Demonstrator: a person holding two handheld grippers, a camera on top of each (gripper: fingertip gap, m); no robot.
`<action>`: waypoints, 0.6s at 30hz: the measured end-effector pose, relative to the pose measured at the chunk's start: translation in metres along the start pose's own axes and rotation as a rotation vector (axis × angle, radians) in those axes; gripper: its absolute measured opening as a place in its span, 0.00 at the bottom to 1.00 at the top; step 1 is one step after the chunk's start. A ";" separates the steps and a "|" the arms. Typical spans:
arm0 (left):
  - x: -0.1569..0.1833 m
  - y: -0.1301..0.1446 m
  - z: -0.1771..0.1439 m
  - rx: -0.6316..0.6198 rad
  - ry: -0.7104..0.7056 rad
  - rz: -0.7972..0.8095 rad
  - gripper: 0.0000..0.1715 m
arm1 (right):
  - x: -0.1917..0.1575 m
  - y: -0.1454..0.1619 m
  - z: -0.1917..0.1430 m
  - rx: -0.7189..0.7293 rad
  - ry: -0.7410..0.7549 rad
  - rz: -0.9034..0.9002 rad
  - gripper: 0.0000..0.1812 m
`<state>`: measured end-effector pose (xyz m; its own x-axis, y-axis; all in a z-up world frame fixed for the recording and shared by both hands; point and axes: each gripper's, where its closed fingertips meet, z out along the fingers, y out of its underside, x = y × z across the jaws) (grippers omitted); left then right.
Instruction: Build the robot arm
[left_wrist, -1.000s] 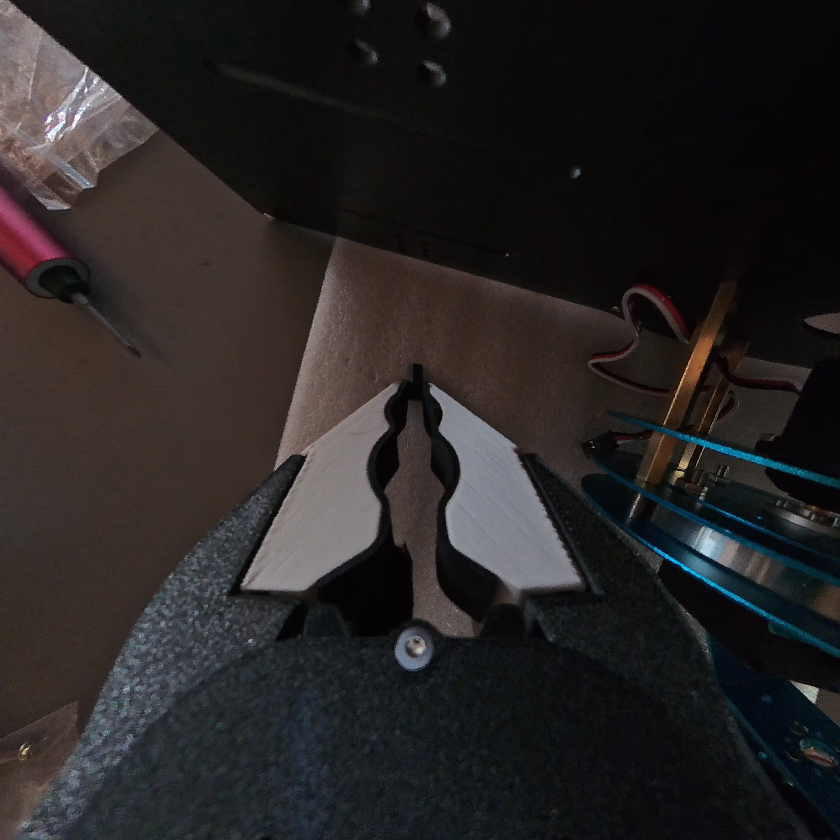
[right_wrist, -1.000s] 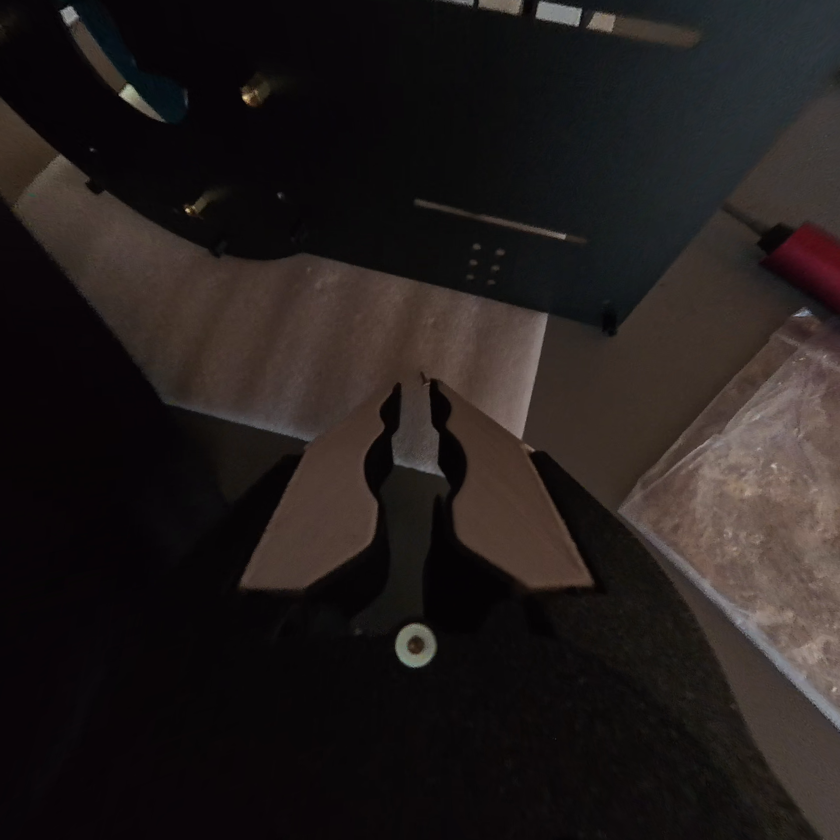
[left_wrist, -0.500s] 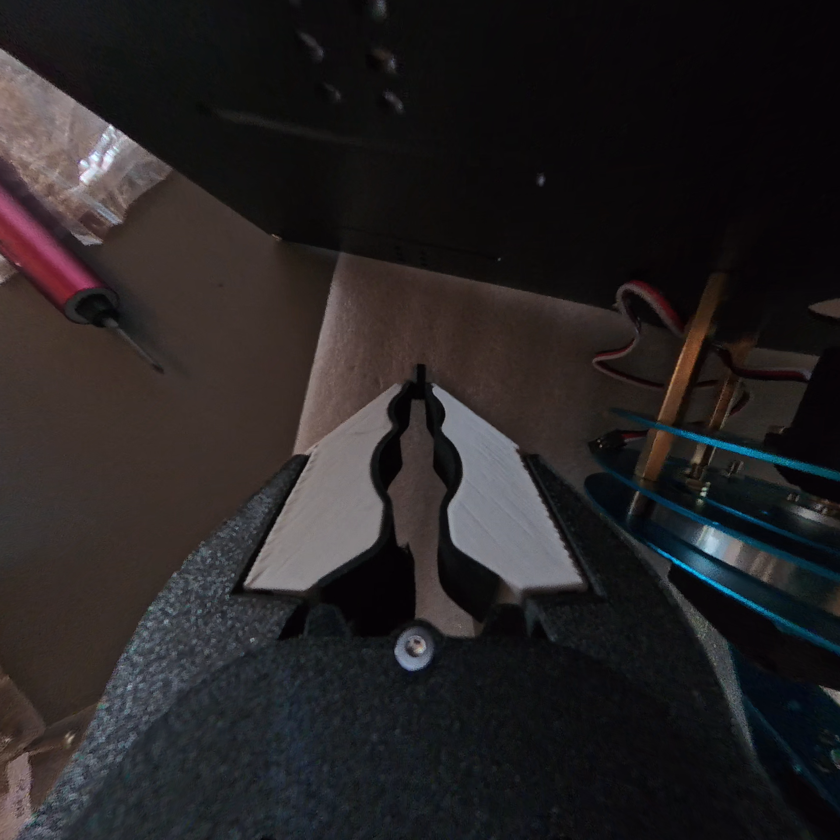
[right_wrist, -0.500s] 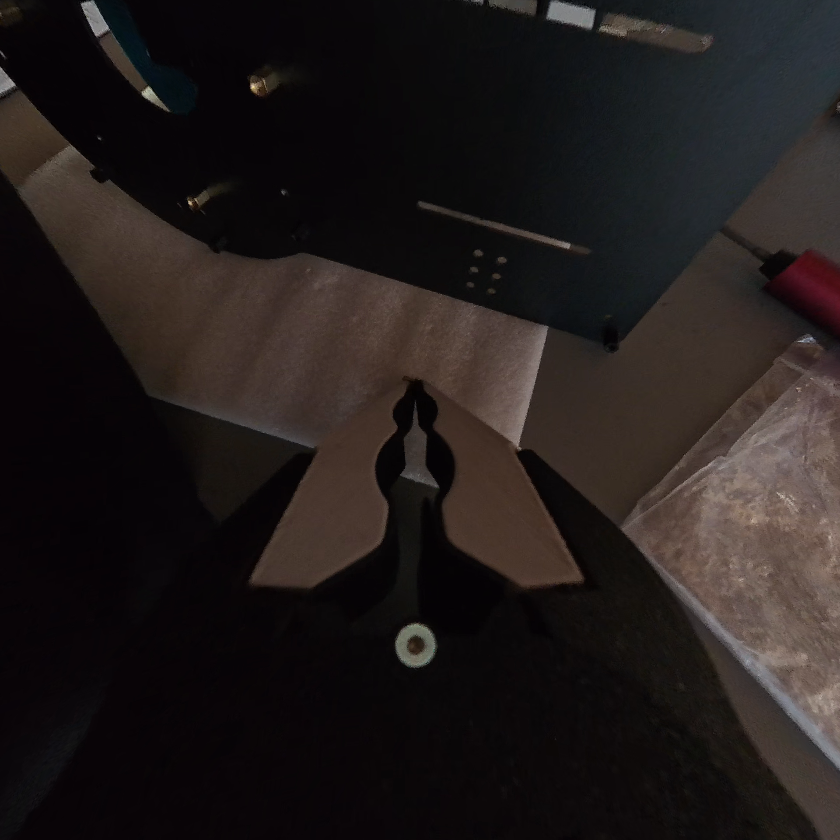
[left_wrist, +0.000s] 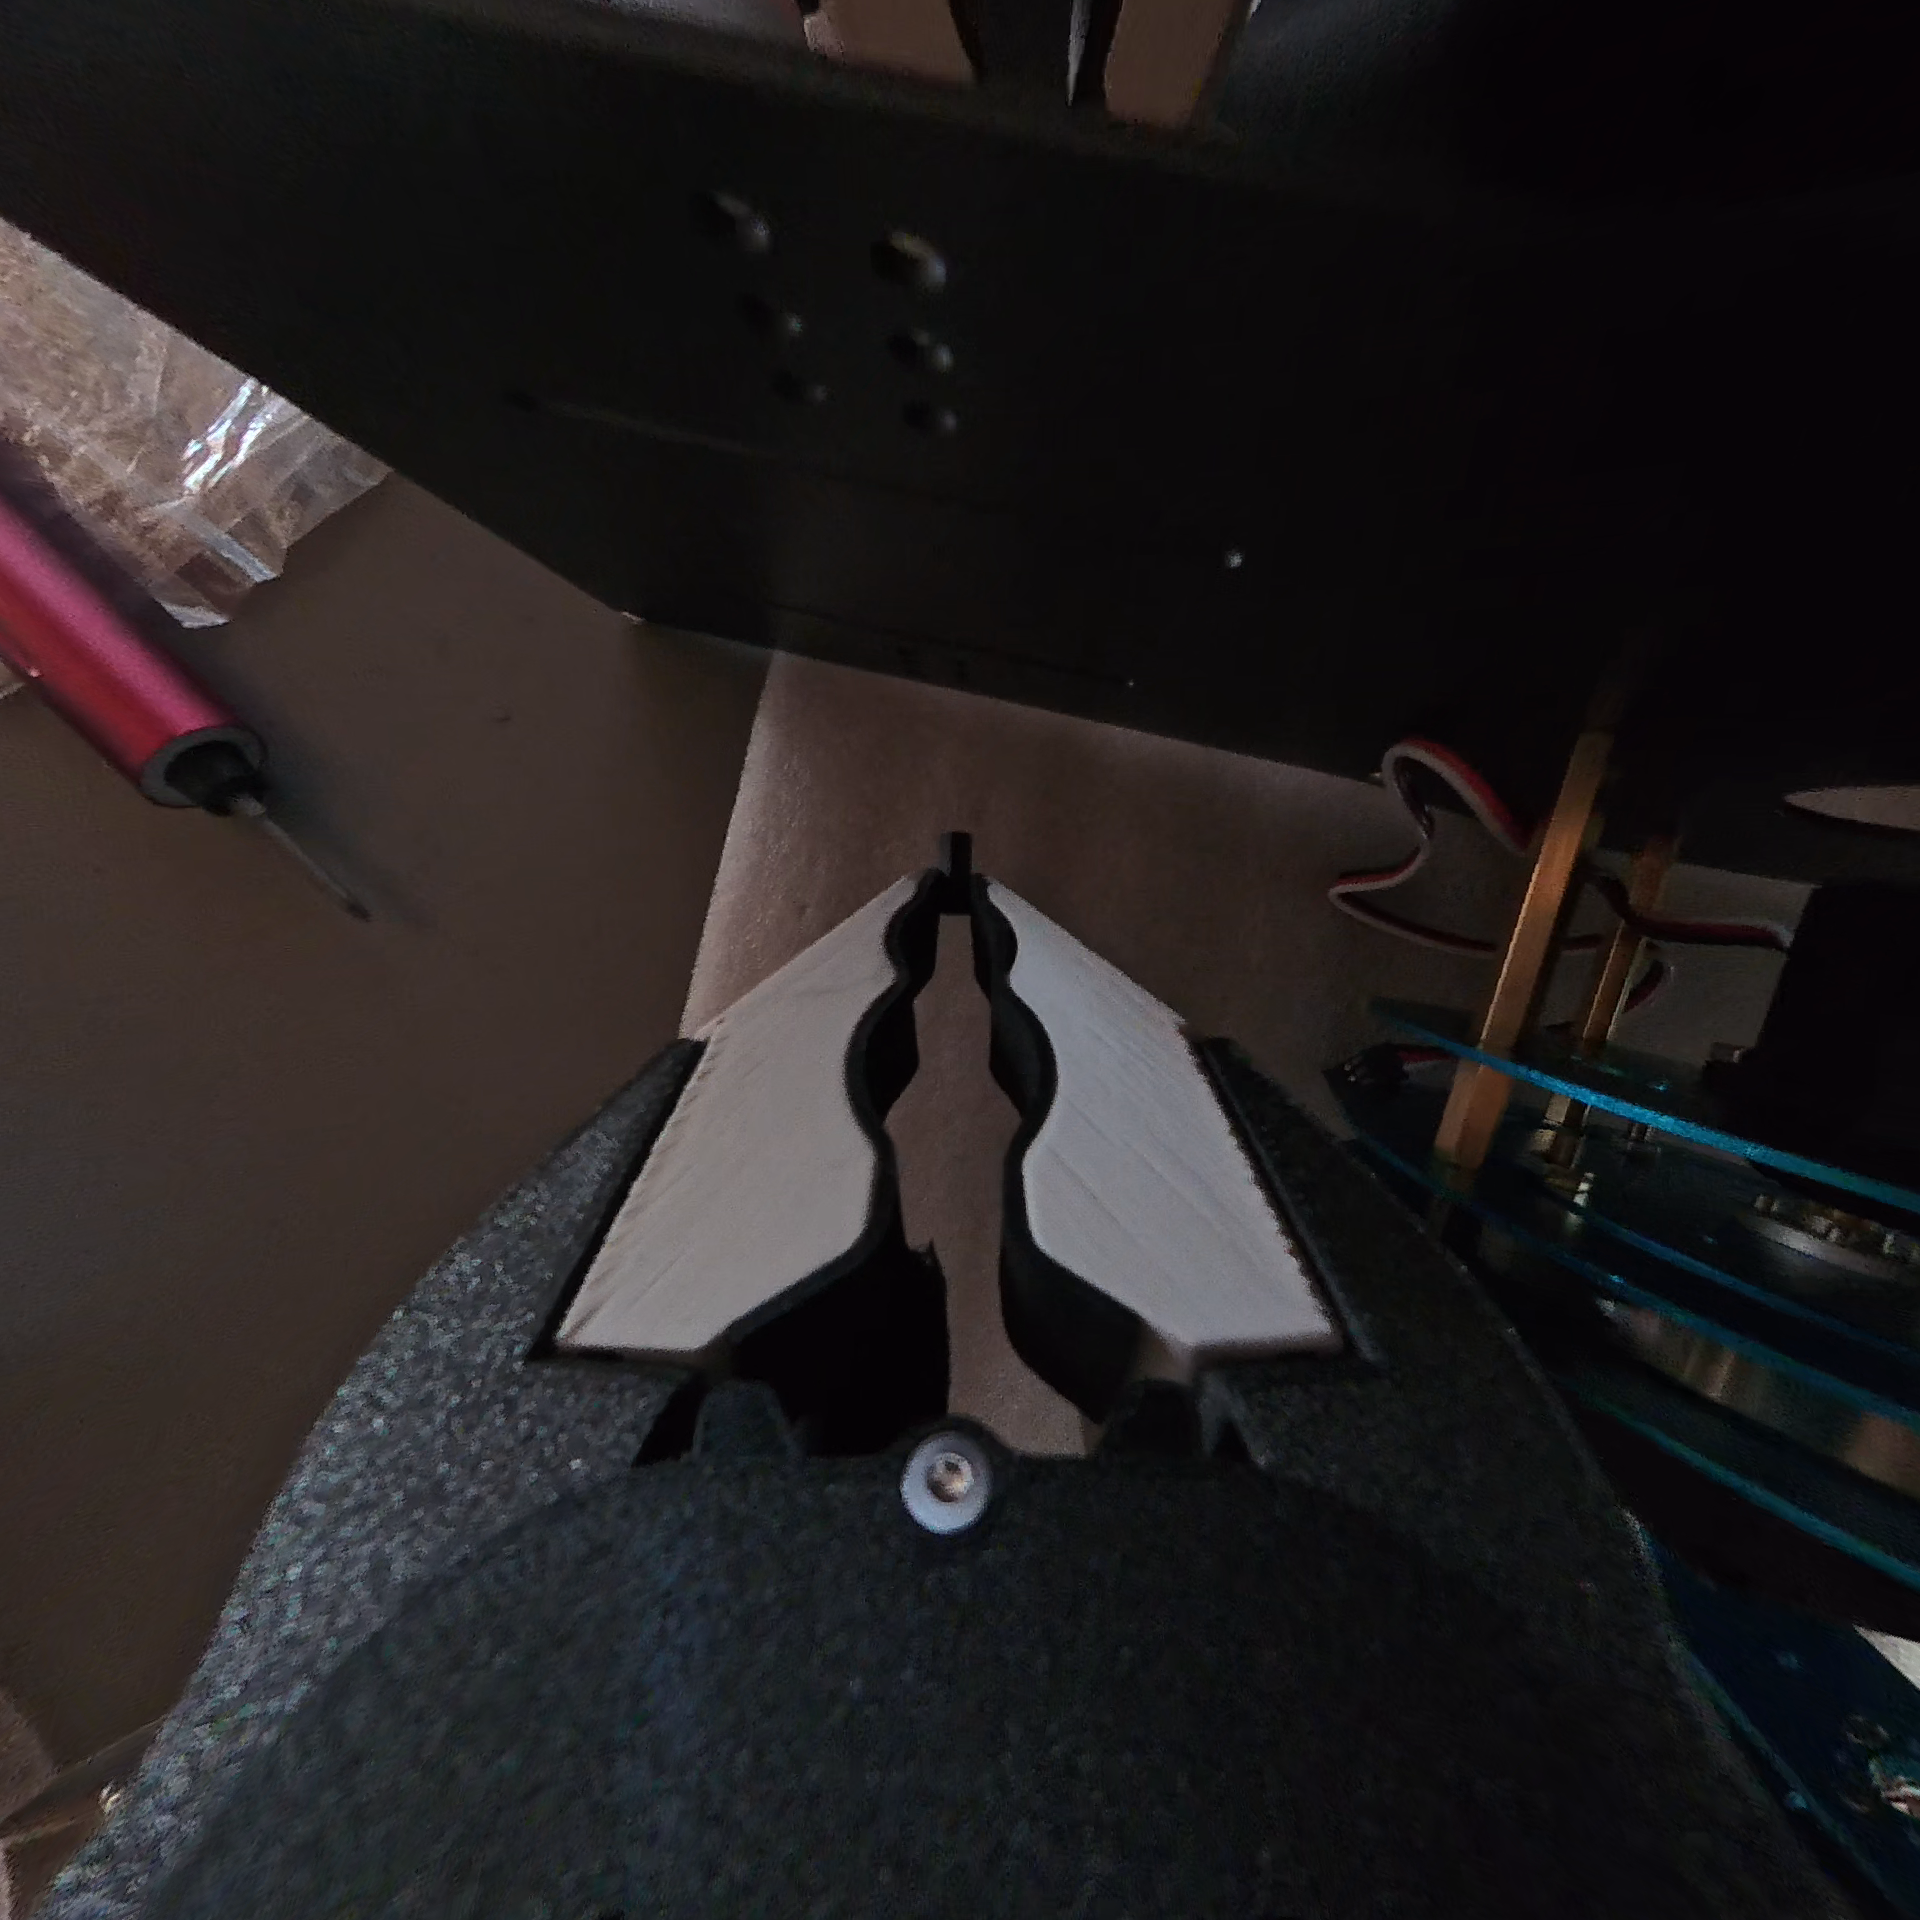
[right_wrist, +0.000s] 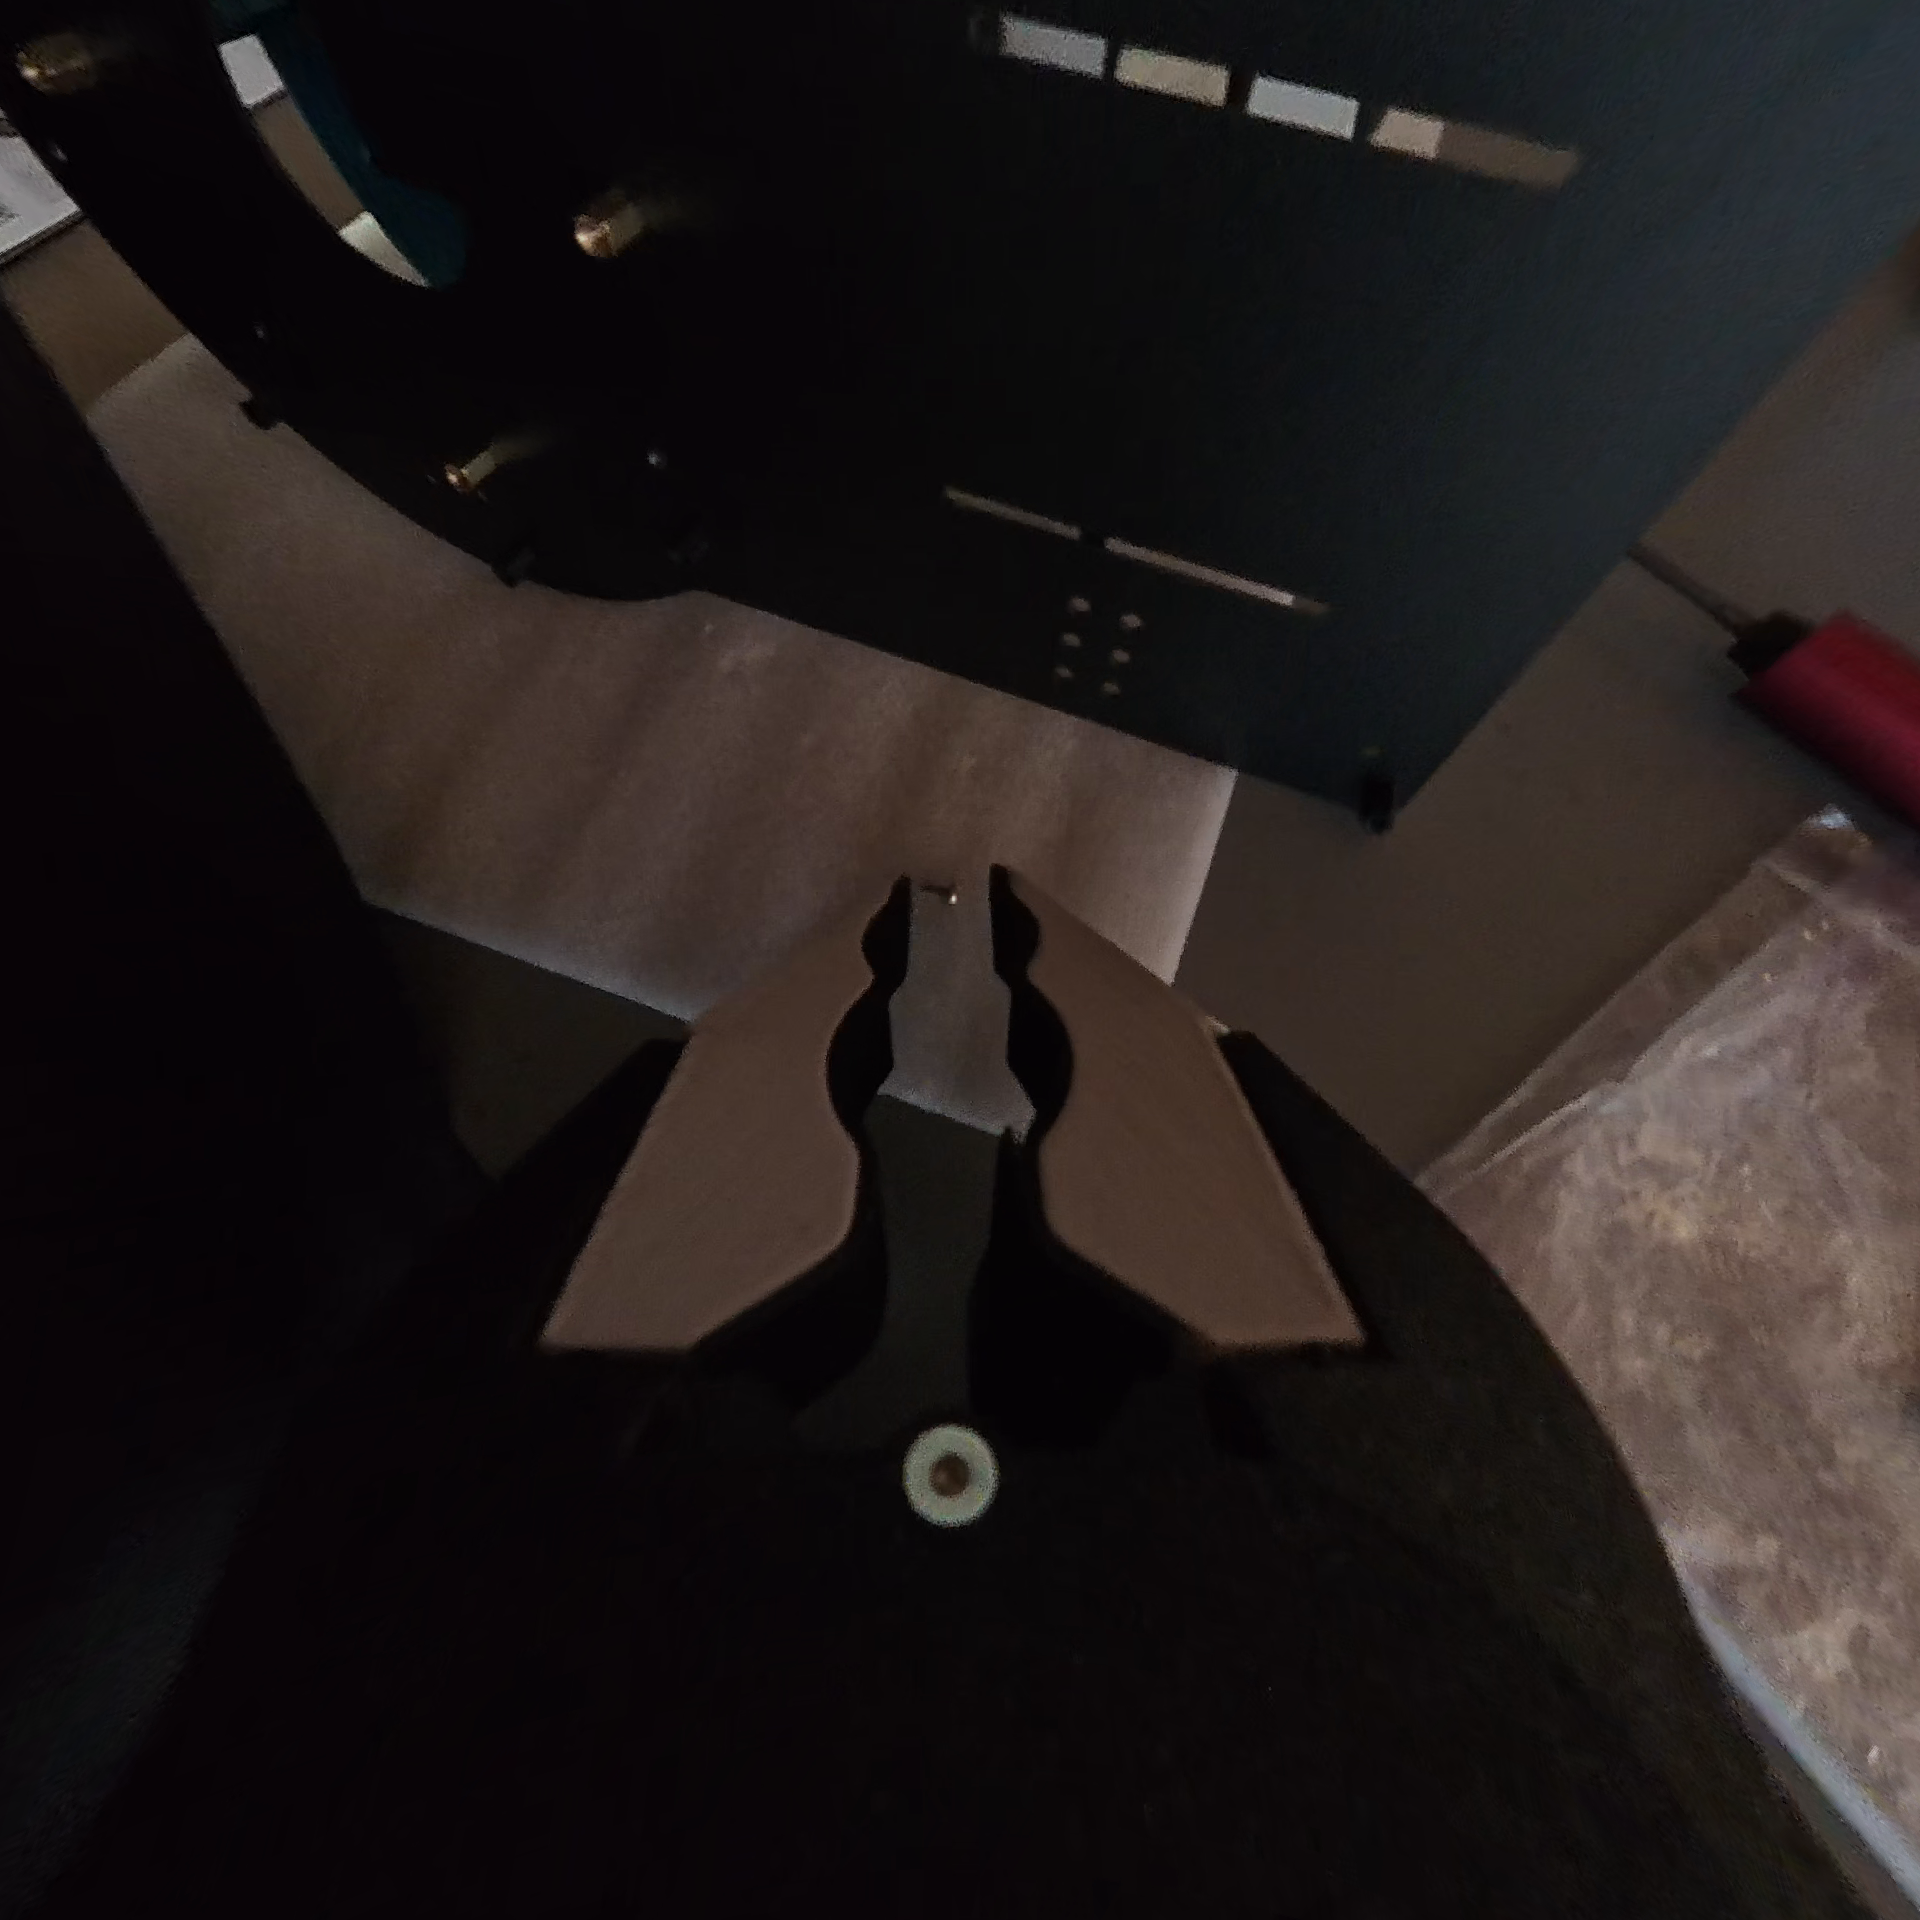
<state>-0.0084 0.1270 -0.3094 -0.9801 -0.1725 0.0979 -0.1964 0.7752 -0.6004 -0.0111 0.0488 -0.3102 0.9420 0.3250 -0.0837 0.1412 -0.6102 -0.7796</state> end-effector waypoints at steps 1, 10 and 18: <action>0.000 0.001 0.000 -0.002 0.002 -0.001 0.03 | -0.002 -0.001 0.001 0.000 -0.023 -0.013 0.09; 0.005 0.003 -0.001 -0.009 -0.002 -0.005 0.03 | -0.004 0.006 -0.001 -0.064 -0.172 -0.054 0.07; 0.004 0.005 -0.002 -0.005 -0.013 -0.010 0.03 | -0.002 0.000 -0.003 -0.034 -0.116 -0.091 0.09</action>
<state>-0.0134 0.1310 -0.3103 -0.9776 -0.1883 0.0937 -0.2066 0.7763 -0.5956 -0.0123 0.0455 -0.3081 0.8836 0.4602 -0.0869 0.2361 -0.5980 -0.7659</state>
